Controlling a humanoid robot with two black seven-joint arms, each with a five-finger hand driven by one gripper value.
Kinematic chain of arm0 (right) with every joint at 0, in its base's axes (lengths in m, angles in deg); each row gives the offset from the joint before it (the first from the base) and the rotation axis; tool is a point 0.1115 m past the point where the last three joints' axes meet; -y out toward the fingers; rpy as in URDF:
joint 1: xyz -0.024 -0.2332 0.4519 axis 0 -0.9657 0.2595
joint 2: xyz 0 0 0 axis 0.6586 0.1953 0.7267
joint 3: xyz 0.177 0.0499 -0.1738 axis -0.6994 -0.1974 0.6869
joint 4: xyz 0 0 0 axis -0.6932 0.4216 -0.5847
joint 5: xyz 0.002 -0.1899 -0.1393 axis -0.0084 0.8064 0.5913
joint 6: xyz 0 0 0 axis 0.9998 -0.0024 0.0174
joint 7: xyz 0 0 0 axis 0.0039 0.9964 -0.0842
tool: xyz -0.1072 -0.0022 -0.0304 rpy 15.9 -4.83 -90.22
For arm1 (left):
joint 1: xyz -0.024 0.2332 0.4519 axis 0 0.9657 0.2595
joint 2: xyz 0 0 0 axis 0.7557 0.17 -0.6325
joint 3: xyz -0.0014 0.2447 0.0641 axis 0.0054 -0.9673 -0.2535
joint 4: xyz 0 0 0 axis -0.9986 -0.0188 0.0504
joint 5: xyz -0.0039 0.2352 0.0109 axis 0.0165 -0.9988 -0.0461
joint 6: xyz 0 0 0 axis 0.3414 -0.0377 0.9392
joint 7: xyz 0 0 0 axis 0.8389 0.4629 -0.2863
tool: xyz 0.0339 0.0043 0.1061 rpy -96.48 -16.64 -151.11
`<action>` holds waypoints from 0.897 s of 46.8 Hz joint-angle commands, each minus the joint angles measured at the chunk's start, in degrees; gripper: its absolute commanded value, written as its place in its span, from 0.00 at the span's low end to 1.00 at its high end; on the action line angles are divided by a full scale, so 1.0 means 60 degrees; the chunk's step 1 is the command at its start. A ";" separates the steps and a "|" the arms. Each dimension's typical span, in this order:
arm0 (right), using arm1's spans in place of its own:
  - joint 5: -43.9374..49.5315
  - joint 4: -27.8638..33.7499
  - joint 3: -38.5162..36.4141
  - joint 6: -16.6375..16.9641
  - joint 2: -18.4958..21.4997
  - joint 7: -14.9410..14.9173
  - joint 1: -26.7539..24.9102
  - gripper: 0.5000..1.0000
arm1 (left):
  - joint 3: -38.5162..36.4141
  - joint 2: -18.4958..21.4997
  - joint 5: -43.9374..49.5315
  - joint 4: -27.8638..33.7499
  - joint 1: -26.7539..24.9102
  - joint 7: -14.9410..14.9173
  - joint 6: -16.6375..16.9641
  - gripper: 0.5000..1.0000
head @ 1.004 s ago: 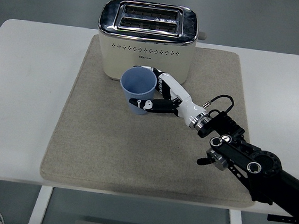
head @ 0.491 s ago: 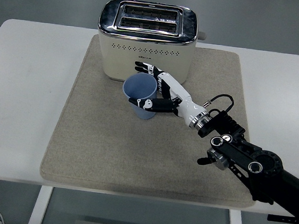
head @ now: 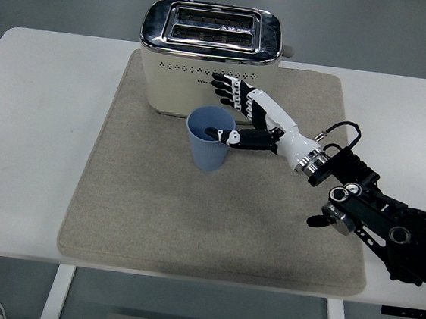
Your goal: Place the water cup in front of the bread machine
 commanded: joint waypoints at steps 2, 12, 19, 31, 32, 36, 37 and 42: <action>-0.0001 -0.0526 -0.0017 0.0003 -0.0523 0.0034 -0.0024 0.83 | 0.0013 0.0000 -0.0001 0.0000 0.0001 -0.0001 0.0007 1.00; -0.0352 -0.0834 -0.0119 0.0018 -0.1914 0.0034 -0.0068 0.83 | -0.0001 0.0000 -0.0001 0.0000 0.0001 -0.0001 -0.0007 1.00; -0.0952 -0.1230 -0.0134 0.0076 -0.3072 -0.0054 0.0005 0.83 | -0.0001 0.0000 -0.0001 0.0000 0.0001 -0.0001 -0.0007 1.00; -0.1699 -0.0835 -0.1070 0.0135 -0.3937 -0.0054 0.0020 0.83 | -0.0001 0.0000 -0.0001 0.0000 0.0001 -0.0001 0.0007 1.00; -0.1801 -0.0733 -0.1173 0.0135 -0.3967 -0.0040 0.0020 0.83 | -0.0001 0.0000 -0.0001 0.0000 0.0001 -0.0001 0.0007 1.00; -0.2503 -0.0381 -0.1554 0.0076 -0.3952 0.0048 0.0064 0.83 | 0.0013 0.0000 -0.0001 0.0000 0.0001 -0.0001 0.0007 1.00; -0.2737 -0.0308 -0.1613 0.0062 -0.3952 0.0048 0.0079 0.83 | -0.0001 0.0000 -0.0001 0.0000 0.0001 -0.0001 -0.0007 1.00; -0.3881 0.0029 -0.1657 0.0062 -0.3967 0.0048 0.0181 0.83 | 0.0013 0.0000 -0.0001 0.0000 0.0001 -0.0001 0.0007 1.00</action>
